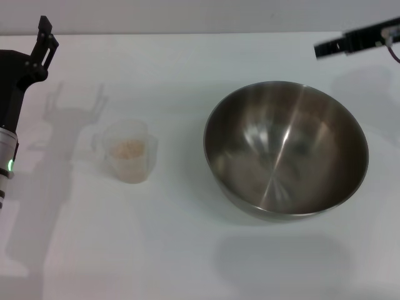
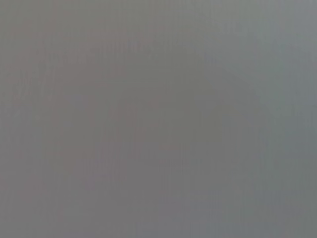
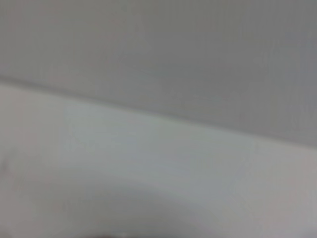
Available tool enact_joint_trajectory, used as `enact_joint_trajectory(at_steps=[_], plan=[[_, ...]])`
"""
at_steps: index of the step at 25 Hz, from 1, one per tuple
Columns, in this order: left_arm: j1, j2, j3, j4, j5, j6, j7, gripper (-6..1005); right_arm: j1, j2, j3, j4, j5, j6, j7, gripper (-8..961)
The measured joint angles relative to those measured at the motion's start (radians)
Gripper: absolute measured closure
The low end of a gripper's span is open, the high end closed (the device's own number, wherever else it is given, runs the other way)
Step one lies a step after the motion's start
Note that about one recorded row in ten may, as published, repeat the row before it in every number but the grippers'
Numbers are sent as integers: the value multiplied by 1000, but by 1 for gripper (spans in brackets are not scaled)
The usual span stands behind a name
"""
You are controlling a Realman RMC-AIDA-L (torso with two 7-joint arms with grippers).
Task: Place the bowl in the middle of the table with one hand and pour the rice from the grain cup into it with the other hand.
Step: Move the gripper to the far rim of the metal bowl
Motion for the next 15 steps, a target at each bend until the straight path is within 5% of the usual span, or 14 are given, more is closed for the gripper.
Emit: enact_joint_trajectory(at_steps=[6, 15], plan=[[-2, 0, 0, 0, 0, 1, 0, 136, 123, -34, 46, 171, -54, 138, -70, 216], [-1, 1, 0, 0, 0, 26, 0, 136, 189, -27, 41, 323, -107, 158, -147, 216]])
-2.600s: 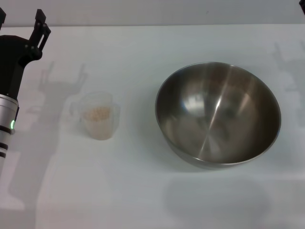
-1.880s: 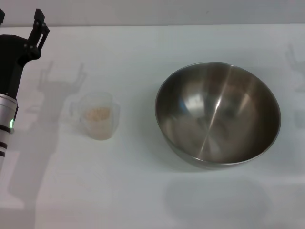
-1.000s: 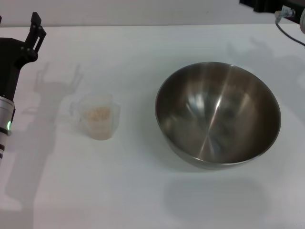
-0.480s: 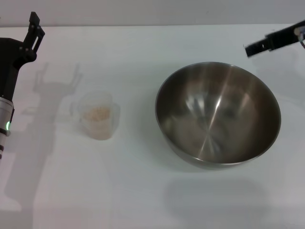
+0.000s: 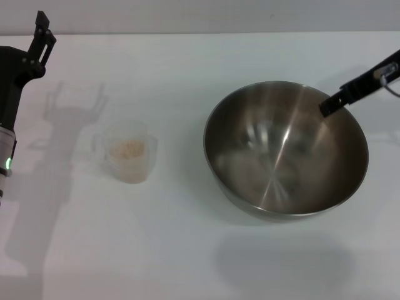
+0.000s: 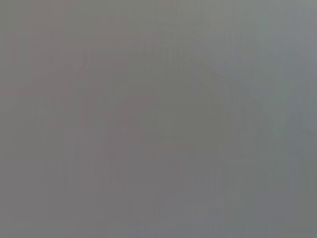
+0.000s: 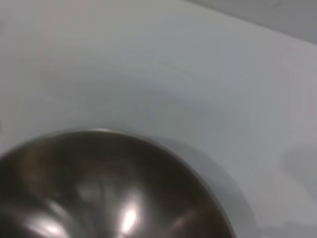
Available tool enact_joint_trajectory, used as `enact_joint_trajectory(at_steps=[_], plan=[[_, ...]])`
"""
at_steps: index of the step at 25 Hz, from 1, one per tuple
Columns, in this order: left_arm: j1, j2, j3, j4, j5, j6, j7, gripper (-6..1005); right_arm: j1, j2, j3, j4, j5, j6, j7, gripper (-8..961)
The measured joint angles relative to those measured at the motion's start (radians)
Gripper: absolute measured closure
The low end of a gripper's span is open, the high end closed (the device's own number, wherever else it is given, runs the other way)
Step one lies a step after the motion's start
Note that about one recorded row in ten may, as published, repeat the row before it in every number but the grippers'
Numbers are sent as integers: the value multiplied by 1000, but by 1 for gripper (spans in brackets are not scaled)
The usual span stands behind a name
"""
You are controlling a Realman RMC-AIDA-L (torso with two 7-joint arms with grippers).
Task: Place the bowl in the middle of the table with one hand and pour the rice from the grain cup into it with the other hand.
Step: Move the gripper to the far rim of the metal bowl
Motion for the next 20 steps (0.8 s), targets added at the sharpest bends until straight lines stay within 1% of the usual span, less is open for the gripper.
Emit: enact_joint_trajectory(at_steps=[4, 8, 13, 18, 20], plan=[[2, 0, 0, 0, 0, 9, 0, 136, 8, 5, 0, 51, -8, -17, -20, 216], [3, -1, 0, 0, 0, 9, 0, 136, 9, 14, 5, 107, -9, -49, -47, 215], [4, -1, 0, 0, 0, 9, 0, 136, 10, 17, 8, 159, -3, -74, -63, 215], [4, -1, 4, 0, 0, 9, 0, 136, 10, 24, 8, 169, -2, -85, -76, 287], [5, -1, 4, 0, 0, 9, 0, 136, 8, 26, 10, 161, -1, -85, -80, 377]])
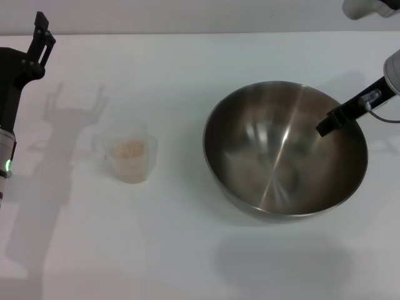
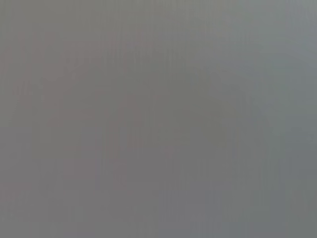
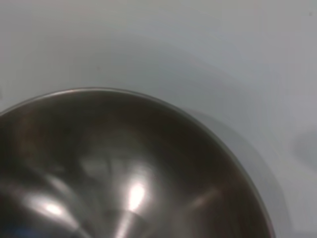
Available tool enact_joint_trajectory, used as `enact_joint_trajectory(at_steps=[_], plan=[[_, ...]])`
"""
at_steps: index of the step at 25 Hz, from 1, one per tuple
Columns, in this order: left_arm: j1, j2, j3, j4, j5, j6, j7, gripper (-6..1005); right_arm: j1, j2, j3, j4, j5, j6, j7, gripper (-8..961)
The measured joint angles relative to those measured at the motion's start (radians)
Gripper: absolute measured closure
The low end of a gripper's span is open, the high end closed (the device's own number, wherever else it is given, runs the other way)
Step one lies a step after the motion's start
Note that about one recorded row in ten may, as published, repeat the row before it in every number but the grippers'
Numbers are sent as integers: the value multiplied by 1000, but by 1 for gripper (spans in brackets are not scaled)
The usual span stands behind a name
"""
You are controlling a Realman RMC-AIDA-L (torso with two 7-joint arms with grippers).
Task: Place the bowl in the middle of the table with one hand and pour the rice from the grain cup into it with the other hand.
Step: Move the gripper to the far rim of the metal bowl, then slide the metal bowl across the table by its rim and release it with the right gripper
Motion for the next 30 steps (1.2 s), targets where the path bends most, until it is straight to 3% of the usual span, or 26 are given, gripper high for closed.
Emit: enact_joint_trajectory(at_steps=[3, 6, 12, 20, 25, 30], plan=[[1, 0, 0, 0, 0, 0, 0, 136, -3, 3, 0, -5, 0, 3, -13, 512], [4, 0, 0, -2, 0, 0, 0, 136, -3, 5, 0, -6, 1, 6, -18, 751], [8, 0, 0, -7, 0, 0, 0, 135, -4, 6, 6, -37, 1, 8, -21, 944], [11, 0, 2, -9, 0, 0, 0, 135, -24, 7, 61, -147, 0, 7, -22, 946], [12, 0, 6, -9, 0, 0, 0, 135, -26, 24, 56, -183, 7, -17, -33, 945], [12, 0, 7, -9, 1, 0, 0, 135, -16, 27, 23, -163, 81, -52, -37, 944]])
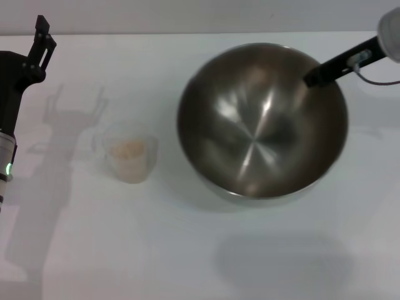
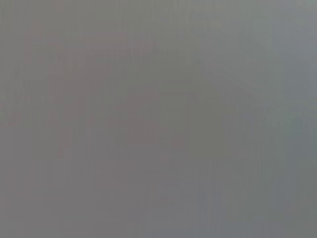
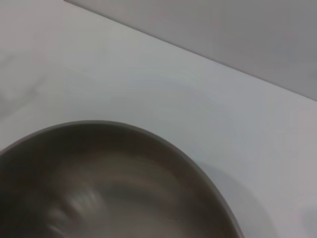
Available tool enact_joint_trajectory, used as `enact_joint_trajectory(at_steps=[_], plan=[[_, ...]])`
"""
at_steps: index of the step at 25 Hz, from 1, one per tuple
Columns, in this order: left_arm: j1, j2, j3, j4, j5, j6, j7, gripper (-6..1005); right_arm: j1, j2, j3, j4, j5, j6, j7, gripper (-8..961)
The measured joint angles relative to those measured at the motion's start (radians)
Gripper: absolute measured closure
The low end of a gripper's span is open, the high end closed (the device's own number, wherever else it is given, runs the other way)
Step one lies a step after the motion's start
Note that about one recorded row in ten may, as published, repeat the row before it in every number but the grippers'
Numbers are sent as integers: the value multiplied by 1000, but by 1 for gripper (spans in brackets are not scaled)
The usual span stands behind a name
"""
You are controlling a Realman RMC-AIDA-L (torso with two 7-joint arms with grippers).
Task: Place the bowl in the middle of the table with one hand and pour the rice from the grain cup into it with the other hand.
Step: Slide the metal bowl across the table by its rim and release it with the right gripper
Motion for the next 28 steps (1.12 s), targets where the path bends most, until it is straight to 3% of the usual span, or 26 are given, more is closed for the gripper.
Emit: enact_joint_trajectory(at_steps=[28], plan=[[7, -2, 1, -8, 5, 2, -3, 135, 96, -2, -51, 273, 36, -76, 49, 940]])
